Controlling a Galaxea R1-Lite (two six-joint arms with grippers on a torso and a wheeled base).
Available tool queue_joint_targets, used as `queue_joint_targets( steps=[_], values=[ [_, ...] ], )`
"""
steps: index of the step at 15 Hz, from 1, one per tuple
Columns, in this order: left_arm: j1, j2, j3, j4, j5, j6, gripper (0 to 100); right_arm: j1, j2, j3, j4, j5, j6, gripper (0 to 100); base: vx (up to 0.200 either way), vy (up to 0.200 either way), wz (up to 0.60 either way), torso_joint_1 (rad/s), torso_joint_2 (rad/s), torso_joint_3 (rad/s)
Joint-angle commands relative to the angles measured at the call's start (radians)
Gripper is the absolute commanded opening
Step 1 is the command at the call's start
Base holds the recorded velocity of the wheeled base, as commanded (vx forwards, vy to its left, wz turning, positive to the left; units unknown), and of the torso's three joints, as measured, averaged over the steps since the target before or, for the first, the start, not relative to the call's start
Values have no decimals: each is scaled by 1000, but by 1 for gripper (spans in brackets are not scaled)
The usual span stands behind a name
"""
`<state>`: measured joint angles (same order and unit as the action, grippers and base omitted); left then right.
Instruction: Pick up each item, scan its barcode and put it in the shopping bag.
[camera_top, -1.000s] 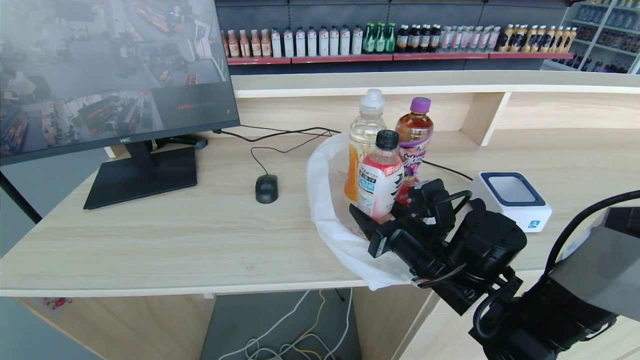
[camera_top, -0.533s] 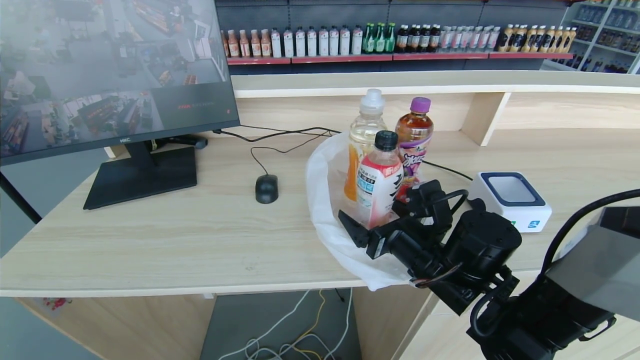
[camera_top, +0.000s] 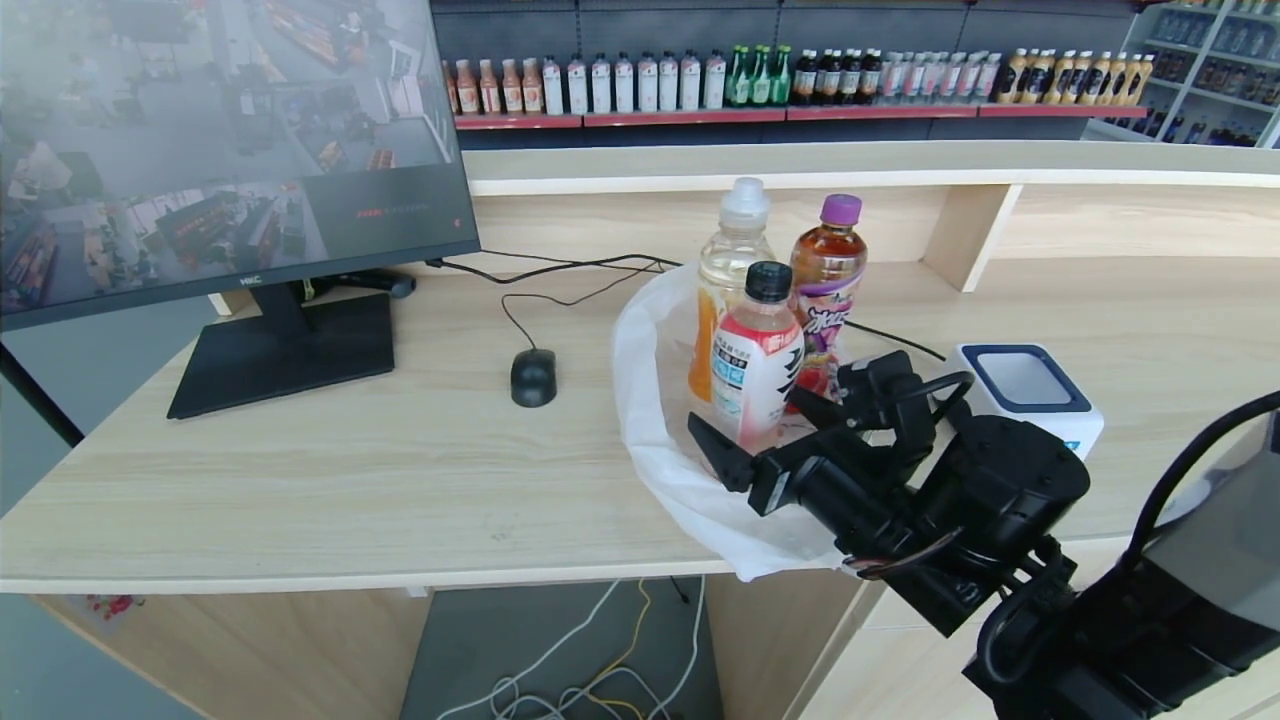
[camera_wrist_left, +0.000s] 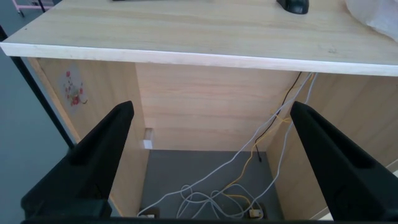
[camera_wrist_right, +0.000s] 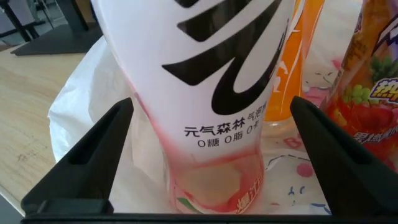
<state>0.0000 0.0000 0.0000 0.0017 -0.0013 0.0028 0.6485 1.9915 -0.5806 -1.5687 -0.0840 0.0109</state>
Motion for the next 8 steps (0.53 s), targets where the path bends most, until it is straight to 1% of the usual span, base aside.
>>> queue_joint_targets(
  steps=[1, 4, 5, 7, 8],
  values=[
    [0, 0, 0, 0, 0, 0, 100, 0, -56, 22, -2, 0, -2, 100, 0, 0, 0, 0, 0, 0],
    [0, 0, 0, 0, 0, 0, 100, 0, -165, 99, -2, 0, -6, 100, 0, 0, 0, 0, 0, 0],
    [0, 0, 0, 0, 0, 0, 100, -7, -246, 143, -2, -2, -9, 100, 0, 0, 0, 0, 0, 0],
    [0, 0, 0, 0, 0, 0, 100, -78, -422, 315, -2, -2, -28, 100, 0, 0, 0, 0, 0, 0],
    [0, 0, 0, 0, 0, 0, 100, -139, -539, 426, -2, 0, -32, 100, 0, 0, 0, 0, 0, 0]
  ],
)
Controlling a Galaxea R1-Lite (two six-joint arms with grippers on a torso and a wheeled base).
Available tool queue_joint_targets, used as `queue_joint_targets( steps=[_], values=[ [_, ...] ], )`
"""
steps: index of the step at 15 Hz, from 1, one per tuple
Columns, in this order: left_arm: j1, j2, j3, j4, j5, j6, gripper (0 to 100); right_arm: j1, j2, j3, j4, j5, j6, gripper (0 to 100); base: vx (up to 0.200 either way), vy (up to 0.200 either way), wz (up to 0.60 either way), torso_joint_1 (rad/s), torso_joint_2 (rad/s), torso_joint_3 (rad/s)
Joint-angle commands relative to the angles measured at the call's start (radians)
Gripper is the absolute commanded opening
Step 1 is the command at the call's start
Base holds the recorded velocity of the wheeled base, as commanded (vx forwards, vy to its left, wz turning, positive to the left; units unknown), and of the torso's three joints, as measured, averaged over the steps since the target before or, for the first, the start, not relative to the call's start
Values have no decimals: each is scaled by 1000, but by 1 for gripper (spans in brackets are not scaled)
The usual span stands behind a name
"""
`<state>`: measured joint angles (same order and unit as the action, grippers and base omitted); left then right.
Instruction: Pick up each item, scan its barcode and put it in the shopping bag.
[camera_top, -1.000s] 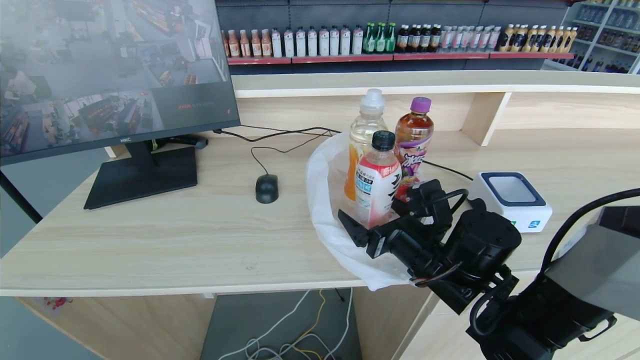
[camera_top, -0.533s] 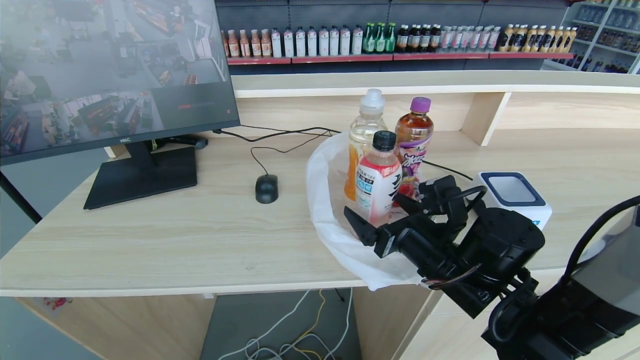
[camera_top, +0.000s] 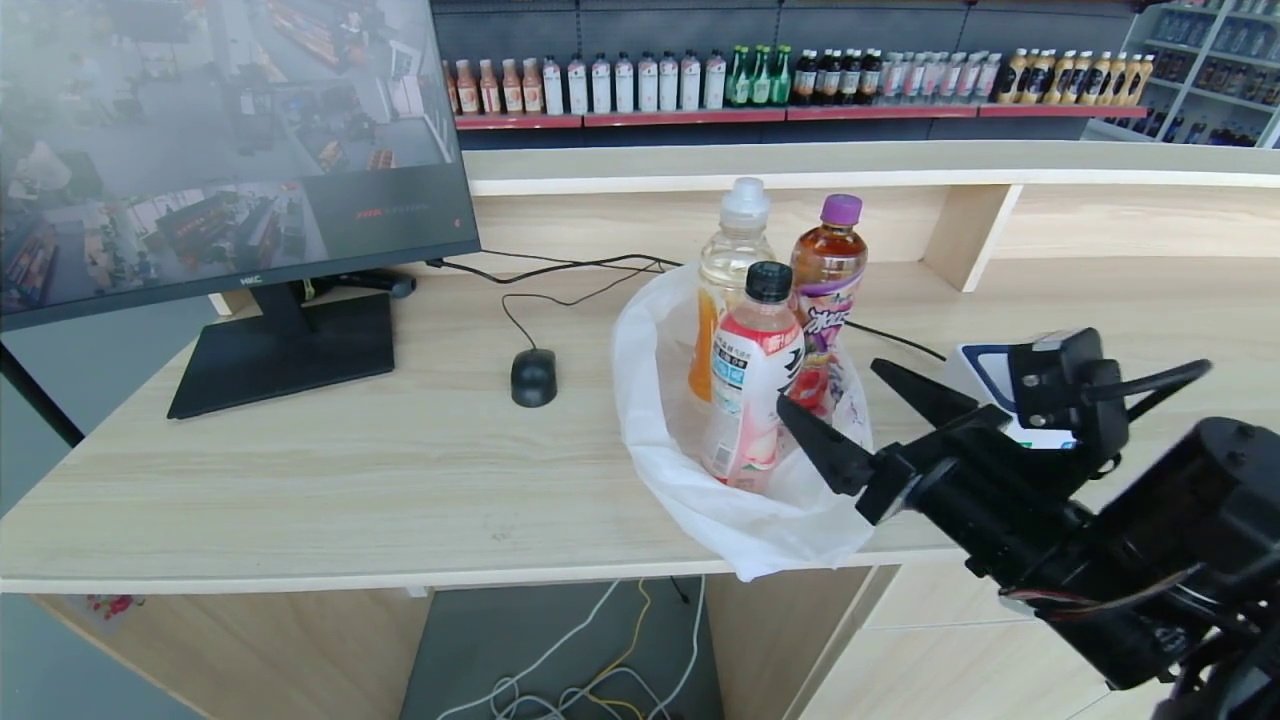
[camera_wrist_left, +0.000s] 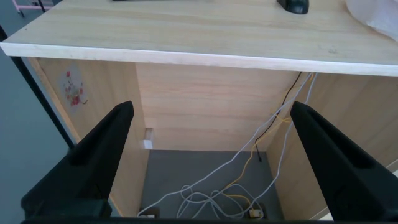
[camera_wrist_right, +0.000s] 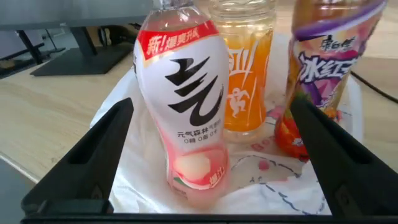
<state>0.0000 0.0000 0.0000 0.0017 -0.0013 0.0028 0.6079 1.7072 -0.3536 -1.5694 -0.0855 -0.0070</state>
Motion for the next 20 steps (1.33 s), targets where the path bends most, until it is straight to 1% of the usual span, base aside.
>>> queue_joint_targets(
  steps=[1, 2, 3, 4, 5, 6, 7, 8, 9, 10, 11, 12, 13, 14, 15, 16, 17, 18, 19, 20],
  values=[
    [0, 0, 0, 0, 0, 0, 100, -131, -334, 271, -1, 0, -14, 100, 0, 0, 0, 0, 0, 0],
    [-2, 0, 0, 0, 0, 0, 100, -143, -468, 354, -1, -2, -14, 100, 0, 0, 0, 0, 0, 0],
    [0, 0, 0, 0, 0, 0, 100, -158, -549, 354, -1, -2, -24, 100, 0, 0, 0, 0, 0, 0],
    [0, 0, 0, 0, 0, 0, 100, -194, -637, 354, 40, 4, -65, 100, 0, 0, 0, 0, 0, 0],
    [0, 0, 0, 0, 0, 0, 100, -212, -761, 354, 207, 21, -114, 100, 0, 0, 0, 0, 0, 0],
    [0, 0, 0, 0, 0, 0, 100, -200, -894, 354, 423, 72, -157, 100, 0, 0, 0, 0, 0, 0],
    [0, 0, 0, 0, 0, 0, 100, -188, -1049, 354, 684, 150, -199, 100, 0, 0, 0, 0, 0, 0],
    [0, 0, 0, 0, 0, 0, 100, -186, -1224, 354, 990, 207, -238, 100, 0, 0, 0, 0, 0, 0],
    [0, 0, 0, 0, 0, 0, 100, -186, -1396, 341, 1261, 225, -274, 100, 0, 0, 0, 0, 0, 0],
    [0, 0, 0, 0, 0, 0, 100, -186, -1546, 317, 1494, 228, -284, 100, 0, 0, 0, 0, 0, 0],
    [0, 0, 0, 0, 0, 0, 100, -186, -1617, 306, 1583, 228, -281, 100, 0, 0, 0, 0, 0, 0],
    [0, 0, 0, 0, 0, -1, 100, -212, -1677, 315, 1595, 227, -241, 100, 0, 0, 0, 0, 0, 0],
    [0, 0, 0, 0, 0, -1, 100, -235, -1683, 332, 1574, 222, -231, 100, 0, 0, 0, 0, 0, 0],
    [0, 0, 0, 0, 0, -1, 100, -293, -1681, 331, 1577, 210, -197, 100, 0, 0, 0, 0, 0, 0],
    [0, 0, 0, 0, 0, -1, 100, -329, -1670, 329, 1579, 187, -156, 100, 0, 0, 0, 0, 0, 0],
    [0, 0, 0, 0, 0, -1, 100, -323, -1661, 331, 1580, 165, -136, 100, 0, 0, 0, 0, 0, 0],
    [0, 0, 0, 0, 0, -1, 100, -342, -1621, 331, 1582, 147, -136, 100, 0, 0, 0, 0, 0, 0],
    [0, 0, 0, 0, 0, -1, 100, -430, -1601, 331, 1577, 136, -125, 100, 0, 0, 0, 0, 0, 0],
    [0, 0, 0, 0, 0, 0, 100, -537, -1597, 331, 1579, 138, -93, 100, 0, 0, 0, 0, 0, 0],
    [0, 0, 0, 0, 0, -1, 100, -685, -1606, 331, 1579, 164, -79, 100, 0, 0, 0, 0, 0, 0]
  ],
)
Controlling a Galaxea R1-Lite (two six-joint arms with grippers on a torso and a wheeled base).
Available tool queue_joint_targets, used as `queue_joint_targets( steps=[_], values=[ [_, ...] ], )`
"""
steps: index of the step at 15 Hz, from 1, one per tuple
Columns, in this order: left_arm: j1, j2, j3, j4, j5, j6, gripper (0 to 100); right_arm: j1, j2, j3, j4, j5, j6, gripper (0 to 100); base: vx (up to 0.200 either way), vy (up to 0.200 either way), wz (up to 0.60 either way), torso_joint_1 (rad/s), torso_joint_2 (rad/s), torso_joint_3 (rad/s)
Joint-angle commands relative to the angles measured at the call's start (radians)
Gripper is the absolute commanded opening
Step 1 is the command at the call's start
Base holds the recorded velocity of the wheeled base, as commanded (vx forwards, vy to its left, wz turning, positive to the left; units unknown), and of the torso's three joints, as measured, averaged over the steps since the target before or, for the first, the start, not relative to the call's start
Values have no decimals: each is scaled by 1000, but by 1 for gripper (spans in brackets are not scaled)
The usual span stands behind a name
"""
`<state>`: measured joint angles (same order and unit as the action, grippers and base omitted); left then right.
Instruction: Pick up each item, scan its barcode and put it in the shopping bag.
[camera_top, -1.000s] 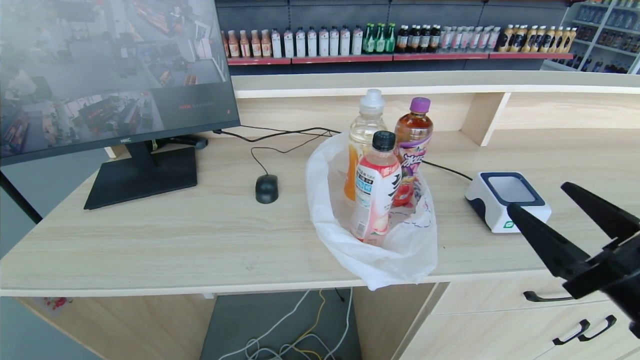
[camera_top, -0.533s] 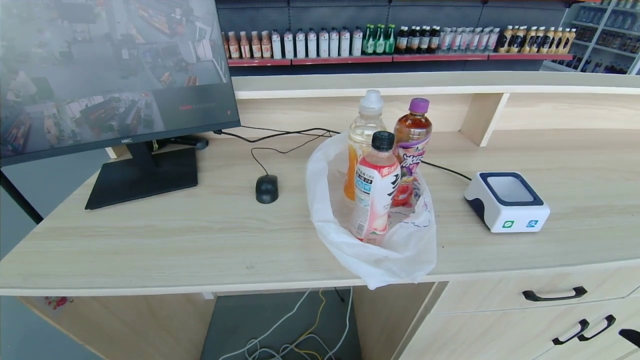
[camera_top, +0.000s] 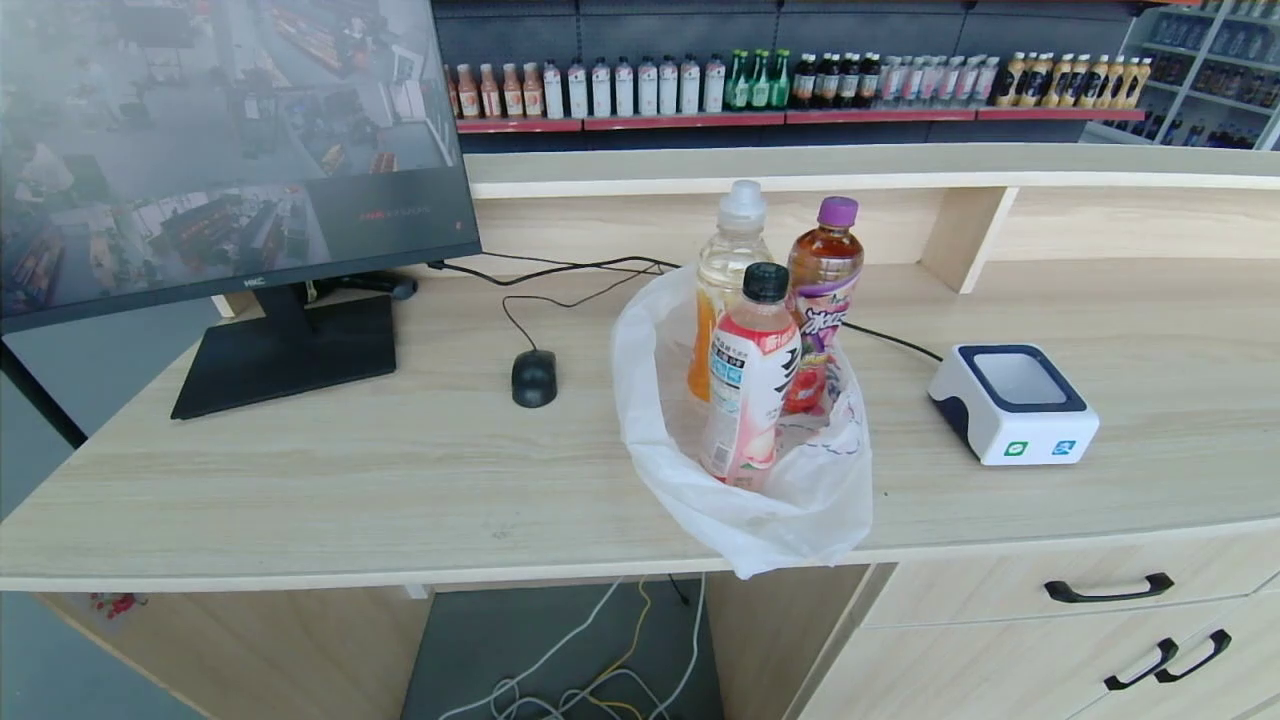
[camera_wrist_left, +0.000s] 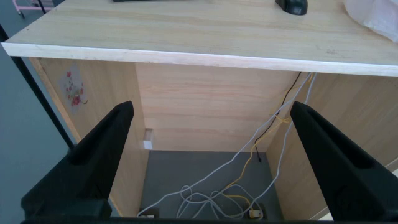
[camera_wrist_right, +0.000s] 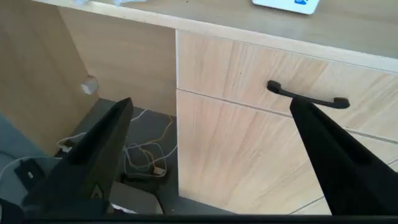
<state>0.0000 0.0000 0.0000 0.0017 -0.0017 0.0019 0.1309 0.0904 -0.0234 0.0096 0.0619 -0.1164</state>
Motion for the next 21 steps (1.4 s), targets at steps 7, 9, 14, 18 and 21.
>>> queue_joint_targets(
  steps=[7, 9, 14, 18, 21],
  values=[
    [0, 0, 0, 0, 2, -3, 100, -208, 2, 23, -39, 67, 44, 100, -29, 0, 0, 1, 1, -1],
    [0, 0, 0, 0, 0, -3, 100, -204, 2, 22, -39, 64, 49, 100, -200, 0, 0, 15, 2, 2],
    [0, 0, 0, 0, 0, 0, 100, -204, 2, 23, -11, 19, 83, 100, 0, -40, 0, 3, 2, 0],
    [0, 0, 0, 0, 0, -2, 100, -204, 2, 23, -11, 19, 83, 100, 0, -200, 0, 5, 1, 2],
    [0, 0, 0, 0, 0, -2, 100, -204, 2, 23, -11, 19, 83, 100, 0, -200, 0, 10, 4, 2]
  ],
)
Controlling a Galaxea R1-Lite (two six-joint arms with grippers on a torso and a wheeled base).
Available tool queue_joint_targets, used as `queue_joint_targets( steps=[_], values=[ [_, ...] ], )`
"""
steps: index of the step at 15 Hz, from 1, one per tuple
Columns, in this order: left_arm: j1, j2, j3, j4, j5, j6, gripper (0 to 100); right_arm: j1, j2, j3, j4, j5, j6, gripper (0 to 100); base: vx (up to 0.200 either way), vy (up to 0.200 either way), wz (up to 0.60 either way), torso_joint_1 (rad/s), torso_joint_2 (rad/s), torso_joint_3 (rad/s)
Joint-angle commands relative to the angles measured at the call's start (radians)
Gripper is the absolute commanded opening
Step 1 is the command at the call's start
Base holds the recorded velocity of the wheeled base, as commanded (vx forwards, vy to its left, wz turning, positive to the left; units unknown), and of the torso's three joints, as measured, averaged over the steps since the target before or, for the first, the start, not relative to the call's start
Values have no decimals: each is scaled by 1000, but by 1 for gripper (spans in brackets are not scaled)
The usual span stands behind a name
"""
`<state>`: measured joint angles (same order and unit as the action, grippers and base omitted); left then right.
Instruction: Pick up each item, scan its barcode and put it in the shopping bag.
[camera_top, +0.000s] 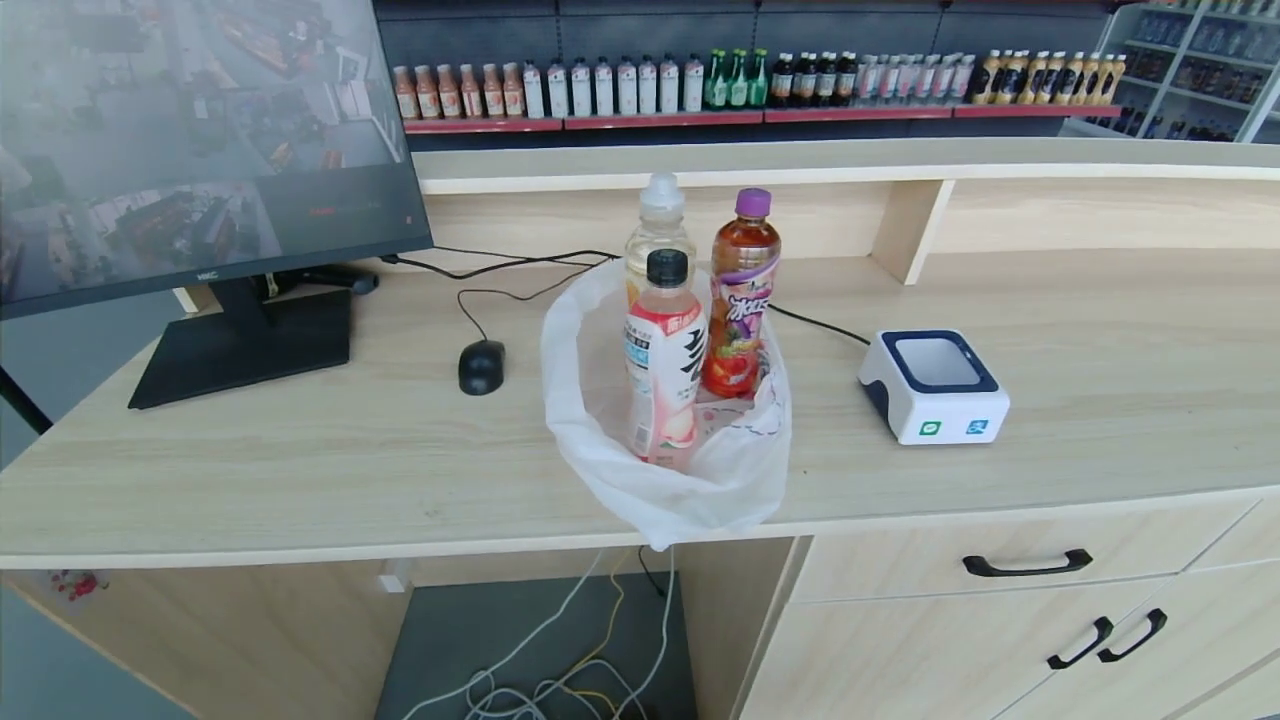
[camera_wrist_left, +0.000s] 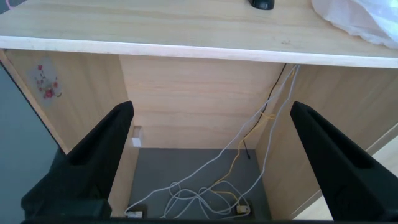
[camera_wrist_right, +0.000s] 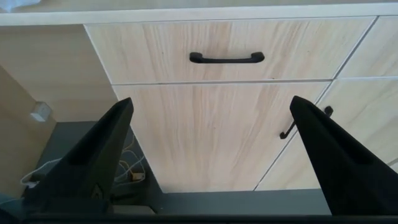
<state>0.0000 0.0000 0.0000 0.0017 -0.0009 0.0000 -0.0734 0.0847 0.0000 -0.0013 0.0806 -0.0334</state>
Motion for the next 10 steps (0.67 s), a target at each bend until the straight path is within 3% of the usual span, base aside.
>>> queue_joint_targets(
  steps=[1, 10],
  values=[
    [0, 0, 0, 0, 1, -2, 100, 0, 7, 0, 0, 1, 0, 100, 0, -200, 0, 2, 2, 7],
    [0, 0, 0, 0, 1, -2, 100, 0, 7, 0, 0, 1, 6, 100, 0, -200, 0, 4, 2, 2]
  ],
)
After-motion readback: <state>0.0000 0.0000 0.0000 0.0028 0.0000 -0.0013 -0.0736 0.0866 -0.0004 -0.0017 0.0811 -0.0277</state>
